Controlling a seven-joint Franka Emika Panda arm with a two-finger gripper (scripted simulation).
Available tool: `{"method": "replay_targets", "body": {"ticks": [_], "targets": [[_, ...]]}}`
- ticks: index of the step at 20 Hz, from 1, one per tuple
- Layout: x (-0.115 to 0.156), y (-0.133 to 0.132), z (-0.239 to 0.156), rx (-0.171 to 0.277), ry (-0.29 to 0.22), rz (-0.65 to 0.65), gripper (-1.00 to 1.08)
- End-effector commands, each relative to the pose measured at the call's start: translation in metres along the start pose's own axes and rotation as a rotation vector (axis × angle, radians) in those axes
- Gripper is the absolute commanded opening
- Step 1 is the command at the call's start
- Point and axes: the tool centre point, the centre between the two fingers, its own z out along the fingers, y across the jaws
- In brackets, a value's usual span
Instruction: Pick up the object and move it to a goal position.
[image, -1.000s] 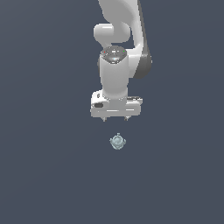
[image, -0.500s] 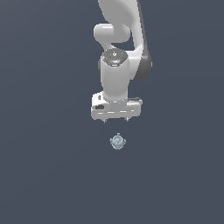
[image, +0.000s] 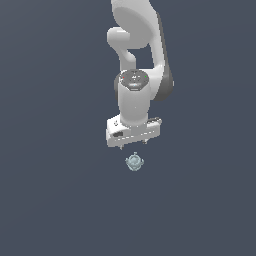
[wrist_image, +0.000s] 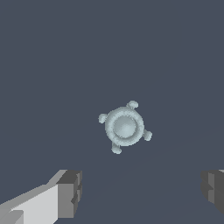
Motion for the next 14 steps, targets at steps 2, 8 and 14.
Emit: {"method": "replay_targets", "body": {"ticks": [2, 8, 14], "targets": [[0.007, 0.0, 0.015, -0.005, -0.009, -0.103, 1.0], [0.017, 0.0, 0.039, -0.009, -0.022, -0.269, 1.0], [0.023, -0.001, 0.056, -0.009, -0.029, -0.376, 1.0]]}}
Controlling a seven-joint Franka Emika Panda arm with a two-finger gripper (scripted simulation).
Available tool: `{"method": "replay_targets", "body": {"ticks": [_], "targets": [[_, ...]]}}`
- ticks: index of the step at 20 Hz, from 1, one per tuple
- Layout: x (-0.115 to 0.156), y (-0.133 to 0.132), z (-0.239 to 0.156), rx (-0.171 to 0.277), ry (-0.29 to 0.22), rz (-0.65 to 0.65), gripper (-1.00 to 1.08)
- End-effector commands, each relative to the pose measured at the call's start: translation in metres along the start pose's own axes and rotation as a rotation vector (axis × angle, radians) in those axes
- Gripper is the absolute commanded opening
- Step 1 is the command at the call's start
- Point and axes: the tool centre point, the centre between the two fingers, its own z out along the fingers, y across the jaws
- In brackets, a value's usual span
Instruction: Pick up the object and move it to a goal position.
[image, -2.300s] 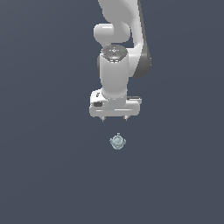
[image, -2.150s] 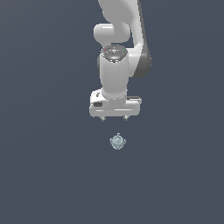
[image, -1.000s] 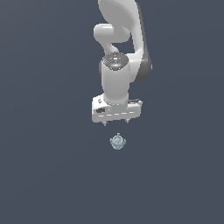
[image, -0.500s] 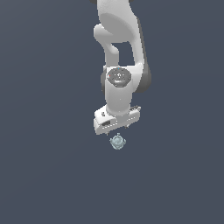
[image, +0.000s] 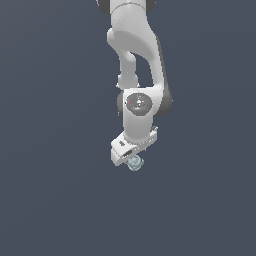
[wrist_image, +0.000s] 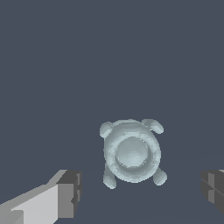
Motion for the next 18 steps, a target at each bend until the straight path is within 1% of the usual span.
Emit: {"method": "replay_targets", "body": {"ticks": [1, 6, 12, 18], "targets": [[0.002, 0.001, 0.005, 0.0, -0.002, -0.037, 1.0], [0.004, 0.001, 0.011, 0.0, -0.004, -0.073, 1.0], [0.004, 0.001, 0.015, 0.0, -0.004, -0.072, 1.0], [0.003, 0.0, 0.043, 0.0, -0.004, -0.075, 1.0]]}}
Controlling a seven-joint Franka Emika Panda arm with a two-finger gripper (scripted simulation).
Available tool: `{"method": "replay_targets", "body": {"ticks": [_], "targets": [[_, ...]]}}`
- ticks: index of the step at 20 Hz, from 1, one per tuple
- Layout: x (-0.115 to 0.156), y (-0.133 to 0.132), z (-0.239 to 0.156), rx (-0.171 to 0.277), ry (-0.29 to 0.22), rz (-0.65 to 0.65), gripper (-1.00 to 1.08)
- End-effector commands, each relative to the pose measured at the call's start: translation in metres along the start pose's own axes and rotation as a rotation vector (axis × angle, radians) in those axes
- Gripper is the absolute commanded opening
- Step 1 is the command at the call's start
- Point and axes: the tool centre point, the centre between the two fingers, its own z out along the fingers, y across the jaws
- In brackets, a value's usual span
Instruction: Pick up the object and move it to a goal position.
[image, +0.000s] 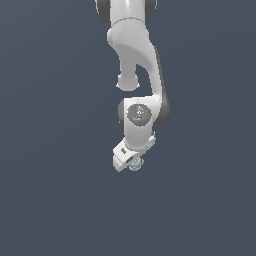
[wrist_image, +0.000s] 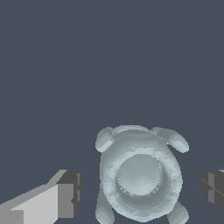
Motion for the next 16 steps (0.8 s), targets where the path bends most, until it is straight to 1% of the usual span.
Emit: {"method": "replay_targets", "body": {"ticks": [1, 4, 8, 9, 16], "targets": [[-0.001, -0.001, 0.014, 0.001, -0.001, -0.002, 1.0], [-0.001, 0.0, 0.025, 0.001, -0.001, -0.002, 1.0], [0.0, 0.0, 0.027, 0.001, -0.001, -0.002, 1.0], [0.0, 0.0, 0.027, 0.001, -0.001, -0.002, -1.0], [0.0, 0.0, 0.027, 0.001, -0.001, -0.002, -1.0]]}}
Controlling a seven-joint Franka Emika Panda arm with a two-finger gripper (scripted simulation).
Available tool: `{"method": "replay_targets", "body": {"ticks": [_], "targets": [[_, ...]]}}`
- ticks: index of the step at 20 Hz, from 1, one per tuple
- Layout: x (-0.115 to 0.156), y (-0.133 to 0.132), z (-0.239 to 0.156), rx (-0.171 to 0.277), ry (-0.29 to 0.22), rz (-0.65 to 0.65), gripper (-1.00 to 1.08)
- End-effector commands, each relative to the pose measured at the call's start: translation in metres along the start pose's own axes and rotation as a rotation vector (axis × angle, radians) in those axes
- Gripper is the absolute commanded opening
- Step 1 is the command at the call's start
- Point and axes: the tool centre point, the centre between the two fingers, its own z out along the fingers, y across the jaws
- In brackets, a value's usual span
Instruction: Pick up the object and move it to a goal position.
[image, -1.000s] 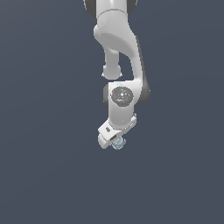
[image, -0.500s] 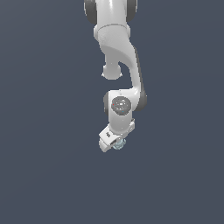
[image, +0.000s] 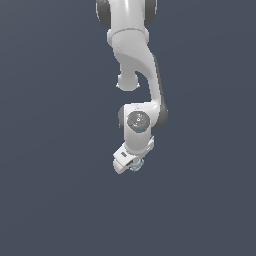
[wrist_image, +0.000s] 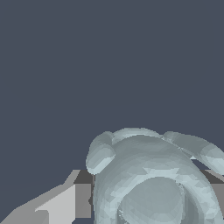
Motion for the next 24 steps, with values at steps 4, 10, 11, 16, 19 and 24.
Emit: {"method": "replay_targets", "body": {"ticks": [4, 10, 11, 16, 19, 24], "targets": [[0.0, 0.0, 0.0, 0.0, 0.0, 0.0, -1.0], [-0.009, 0.002, -0.005, 0.0, 0.0, 0.0, -1.0], [-0.012, 0.002, -0.007, 0.0, 0.0, 0.0, -1.0], [-0.033, 0.007, -0.019, 0.0, 0.0, 0.0, -1.0], [-0.052, 0.011, -0.03, 0.0, 0.0, 0.0, -1.0], [-0.094, 0.019, -0.056, 0.0, 0.0, 0.0, -1.0]]}}
